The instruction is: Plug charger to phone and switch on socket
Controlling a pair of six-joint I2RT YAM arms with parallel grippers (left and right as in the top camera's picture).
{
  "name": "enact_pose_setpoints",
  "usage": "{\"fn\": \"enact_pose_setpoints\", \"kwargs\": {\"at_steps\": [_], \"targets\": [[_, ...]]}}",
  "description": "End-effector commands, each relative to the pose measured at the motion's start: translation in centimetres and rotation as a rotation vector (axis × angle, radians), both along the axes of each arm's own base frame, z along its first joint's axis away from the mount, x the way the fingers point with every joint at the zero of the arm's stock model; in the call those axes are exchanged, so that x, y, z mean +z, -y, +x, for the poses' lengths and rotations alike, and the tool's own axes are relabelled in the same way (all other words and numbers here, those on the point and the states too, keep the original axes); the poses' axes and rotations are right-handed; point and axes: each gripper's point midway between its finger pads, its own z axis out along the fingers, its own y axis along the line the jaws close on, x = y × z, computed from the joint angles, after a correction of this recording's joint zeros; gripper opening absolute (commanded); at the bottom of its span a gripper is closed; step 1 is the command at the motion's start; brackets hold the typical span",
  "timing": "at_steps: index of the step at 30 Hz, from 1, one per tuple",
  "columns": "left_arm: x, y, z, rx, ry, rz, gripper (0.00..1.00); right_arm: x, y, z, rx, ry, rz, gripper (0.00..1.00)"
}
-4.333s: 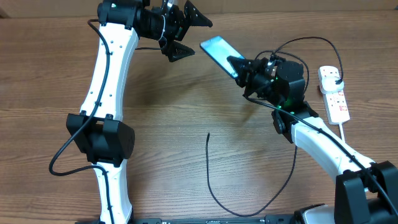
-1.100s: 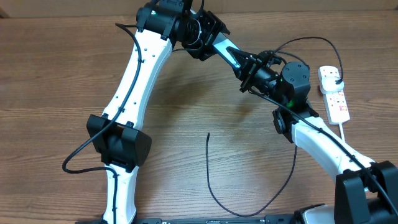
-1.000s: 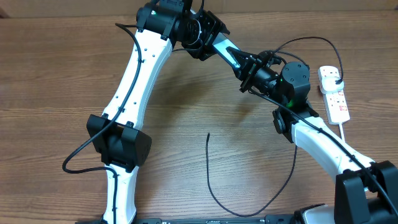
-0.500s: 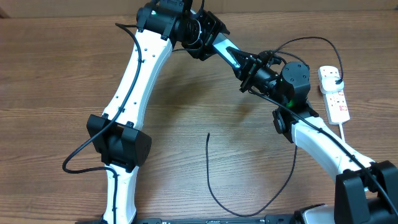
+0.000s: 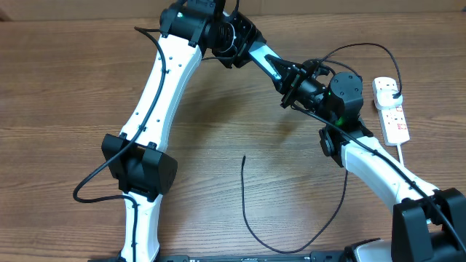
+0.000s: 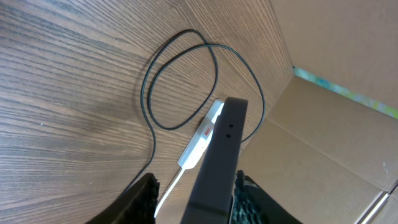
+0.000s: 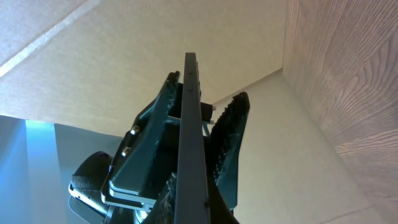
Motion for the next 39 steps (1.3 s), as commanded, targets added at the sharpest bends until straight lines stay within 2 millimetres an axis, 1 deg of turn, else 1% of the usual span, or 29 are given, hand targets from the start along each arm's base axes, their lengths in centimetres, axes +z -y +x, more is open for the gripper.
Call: {"fn": "enact_pose_setpoints", "kwargs": {"at_steps": [1,4,17,21,31,39], "targets": [[0.82,0.48,-0.32,-0.007,0.024,0.003,0.38,2.08,-0.33,-0.20,0.026,-0.042,0.110,0.04],[0.82,0.47,-0.32,-0.007,0.025,0.003,0.34,2.08,-0.34,-0.21,0.027,-0.042,0.110,0.04],[0.81,0.46,-0.32,-0.007,0.024,0.004,0.27,2.08,-0.34,-0.21,0.027,-0.042,0.110,0.04],[0.81,0.46,-0.32,-0.007,0.024,0.004,0.22,2.08,-0.34,-0.21,0.027,-0.042,0.110,0.04],[0.81,0.46,-0.32,-0.007,0.024,0.004,0.18,2.08,-0.33,-0.20,0.026,-0.042,0.110,0.05],[0.83,0.48,-0.31,-0.007,0.025,0.003,0.19,2.10,-0.21,-0.06,0.015,-0.041,0.111,0.05]]}}
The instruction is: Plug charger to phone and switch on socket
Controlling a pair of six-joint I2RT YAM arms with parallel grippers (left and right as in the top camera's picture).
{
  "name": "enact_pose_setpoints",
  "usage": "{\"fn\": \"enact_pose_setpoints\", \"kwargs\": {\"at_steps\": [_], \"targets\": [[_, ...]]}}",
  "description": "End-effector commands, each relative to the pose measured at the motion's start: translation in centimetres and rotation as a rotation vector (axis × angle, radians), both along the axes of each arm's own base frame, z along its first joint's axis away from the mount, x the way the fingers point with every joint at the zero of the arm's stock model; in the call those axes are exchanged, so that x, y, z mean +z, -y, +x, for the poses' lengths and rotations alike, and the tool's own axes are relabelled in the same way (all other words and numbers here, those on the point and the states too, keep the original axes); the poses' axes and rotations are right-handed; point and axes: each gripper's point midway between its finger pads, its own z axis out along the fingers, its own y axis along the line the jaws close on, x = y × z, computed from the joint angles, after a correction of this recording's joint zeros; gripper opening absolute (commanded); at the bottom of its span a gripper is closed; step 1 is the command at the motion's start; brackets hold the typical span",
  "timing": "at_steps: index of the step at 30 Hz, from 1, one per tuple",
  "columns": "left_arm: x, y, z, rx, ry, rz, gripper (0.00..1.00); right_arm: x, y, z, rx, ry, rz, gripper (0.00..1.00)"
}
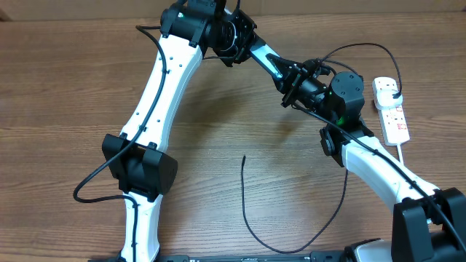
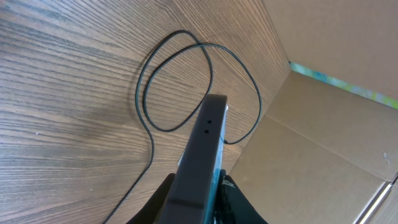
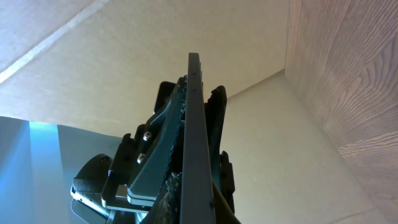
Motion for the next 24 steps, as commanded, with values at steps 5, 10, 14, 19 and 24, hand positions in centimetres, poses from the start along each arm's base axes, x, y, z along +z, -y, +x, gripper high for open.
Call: {"fn": "enact_pose_setpoints", "kwargs": {"at_steps": [5,10,14,19,24], "targets": [[0.8,0.3,-0.2,0.024,0.002,-0.005,0.22,2.3,-0.3,0.0,0.008,-0.035,0.113,0.04],[1.9,0.8,0.9,-0.014,0.100,-0.019,0.24,2.5,-0.1,0.2,-0.011,-0.023,0.118,0.04],[2.0,0.9,0.9,-0.019,0.110,-0.021,0.26,3.1,0.1,0.3,-0.024,0.004,0.127,0.04],[2.1,1.0,1.1,-0.032,0.127,-0.025,0.26,3.4,0.2,0.4,-0.030,0.016,0.131,0.04],[2.6,1.5,1.0,-0.067,0.148,-0.052,0.27,3.3,0.3,0.4,-0.034,0.013,0.130,0.04]]}}
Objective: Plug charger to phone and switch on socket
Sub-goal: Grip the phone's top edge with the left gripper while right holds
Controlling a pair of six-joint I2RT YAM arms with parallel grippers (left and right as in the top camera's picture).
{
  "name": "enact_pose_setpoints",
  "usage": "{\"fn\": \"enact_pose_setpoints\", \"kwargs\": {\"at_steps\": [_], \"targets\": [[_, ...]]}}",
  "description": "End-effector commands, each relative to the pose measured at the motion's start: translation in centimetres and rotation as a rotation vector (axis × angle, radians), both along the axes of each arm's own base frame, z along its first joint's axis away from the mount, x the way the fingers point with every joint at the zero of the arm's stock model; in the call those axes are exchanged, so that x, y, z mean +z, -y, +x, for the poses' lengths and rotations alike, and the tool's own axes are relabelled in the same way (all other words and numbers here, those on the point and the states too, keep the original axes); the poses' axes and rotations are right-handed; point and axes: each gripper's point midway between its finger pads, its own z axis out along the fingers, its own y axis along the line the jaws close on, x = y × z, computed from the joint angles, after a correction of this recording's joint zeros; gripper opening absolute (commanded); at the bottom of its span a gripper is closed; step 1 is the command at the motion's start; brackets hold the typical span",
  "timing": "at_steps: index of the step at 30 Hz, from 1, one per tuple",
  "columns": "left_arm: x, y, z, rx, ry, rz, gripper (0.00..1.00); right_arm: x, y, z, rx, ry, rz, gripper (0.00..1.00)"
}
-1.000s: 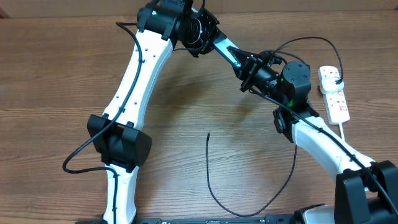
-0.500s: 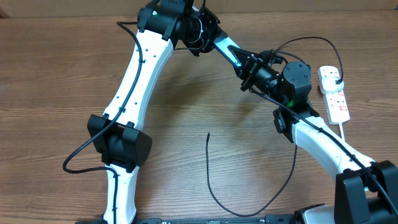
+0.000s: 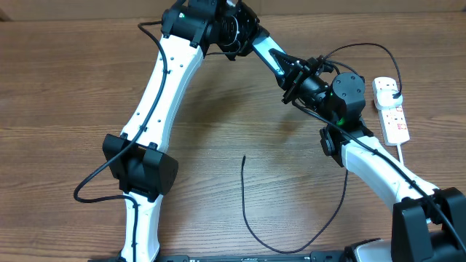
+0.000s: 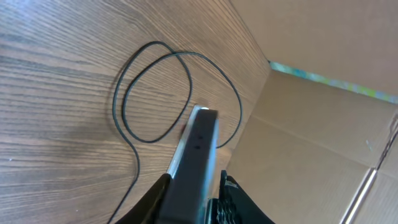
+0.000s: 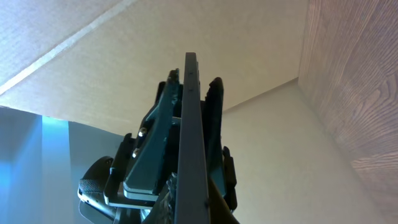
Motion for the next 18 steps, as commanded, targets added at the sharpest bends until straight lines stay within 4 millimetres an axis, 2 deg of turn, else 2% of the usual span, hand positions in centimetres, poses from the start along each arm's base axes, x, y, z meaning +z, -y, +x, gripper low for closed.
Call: {"fn": "enact_pose_setpoints", "kwargs": {"at_steps": [1,9,18], "targets": [[1.08,0.64,-0.52,-0.048,0.041,-0.013,0.28,2.20,-0.29,-0.15,0.016,-0.035,0.116,0.04],[1.12,0.54,-0.36,-0.079,0.088,0.010,0.35,1.74,-0.19,-0.03,0.008,-0.055,0.111,0.04],[1.26,0.58,-0.23,-0.096,0.116,0.016,0.33,1.72,0.34,0.44,-0.032,-0.055,0.115,0.04]]}}
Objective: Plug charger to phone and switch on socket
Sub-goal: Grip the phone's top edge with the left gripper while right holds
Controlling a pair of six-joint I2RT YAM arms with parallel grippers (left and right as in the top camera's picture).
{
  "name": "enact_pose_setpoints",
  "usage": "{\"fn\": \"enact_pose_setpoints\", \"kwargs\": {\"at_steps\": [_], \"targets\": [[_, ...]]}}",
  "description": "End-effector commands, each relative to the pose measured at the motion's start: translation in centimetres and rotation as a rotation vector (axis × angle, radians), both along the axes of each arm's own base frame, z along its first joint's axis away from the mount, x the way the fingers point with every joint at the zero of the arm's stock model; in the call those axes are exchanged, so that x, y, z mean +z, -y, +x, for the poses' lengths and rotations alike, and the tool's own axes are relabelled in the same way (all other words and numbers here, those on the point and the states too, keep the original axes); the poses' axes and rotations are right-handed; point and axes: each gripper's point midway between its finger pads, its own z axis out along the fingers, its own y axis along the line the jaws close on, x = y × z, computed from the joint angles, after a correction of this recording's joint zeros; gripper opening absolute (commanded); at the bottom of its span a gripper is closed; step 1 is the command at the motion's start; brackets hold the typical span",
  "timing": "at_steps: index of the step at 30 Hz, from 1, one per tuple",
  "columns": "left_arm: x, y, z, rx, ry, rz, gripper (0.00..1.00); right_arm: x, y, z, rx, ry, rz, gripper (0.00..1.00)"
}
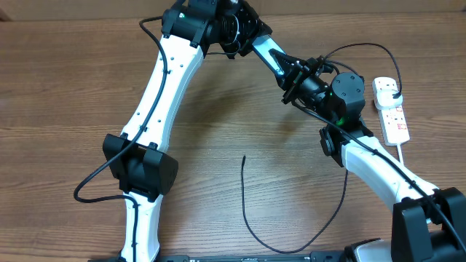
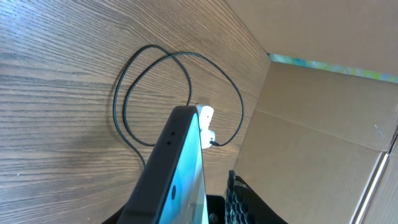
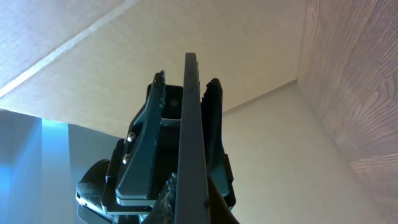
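The dark phone [image 1: 291, 89] hangs edge-on in the air over the back of the table, and my right gripper [image 1: 304, 91] is shut on it. In the right wrist view the phone [image 3: 191, 124] runs straight up from those fingers. My left gripper [image 1: 293, 73] stands round the same phone [image 2: 177, 168], open, with a gap between the screen and its right finger [image 2: 239, 193]. The black charger cable [image 1: 251, 225] lies on the table, its free end [image 1: 244, 157] near the middle. The white power strip [image 1: 394, 113] lies at the far right, and its end [image 2: 204, 119] shows beyond the phone.
A cardboard wall [image 2: 323, 93] closes the back of the table. The cable makes a loop [image 2: 124, 93] near the strip. My left arm's white links [image 1: 156, 109] cross the left half of the table, with a loose black lead [image 1: 91, 185] beside its elbow.
The left gripper has opened: a gap now shows between the phone's screen and its right finger, and the phone sits tilted in its view. The right gripper still holds the phone unmoved.
The right gripper held the phone up with the left gripper open round it. Then the left gripper was shut on the phone too, and stayed so a moment later. Now it stands open again while the right keeps its hold.
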Motion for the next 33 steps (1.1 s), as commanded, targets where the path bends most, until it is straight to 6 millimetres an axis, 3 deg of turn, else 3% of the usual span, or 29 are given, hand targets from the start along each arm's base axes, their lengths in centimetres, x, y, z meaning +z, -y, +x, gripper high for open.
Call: {"fn": "enact_pose_setpoints", "kwargs": {"at_steps": [1,9,21,33], "targets": [[1.0,0.4,-0.3,-0.037,0.044,-0.004,0.33,1.9,0.2,0.3,-0.021,-0.046,0.117,0.04],[1.0,0.0,-0.1,-0.027,0.044,-0.002,0.25,1.9,0.5,0.4,-0.029,-0.046,0.118,0.04],[0.7,-0.8,0.6,0.025,0.037,0.018,0.27,1.9,0.4,0.4,-0.022,-0.046,0.117,0.04],[0.7,-0.8,0.7,0.028,0.039,0.020,0.08,2.0,0.4,0.4,-0.024,-0.041,0.119,0.04]]}}
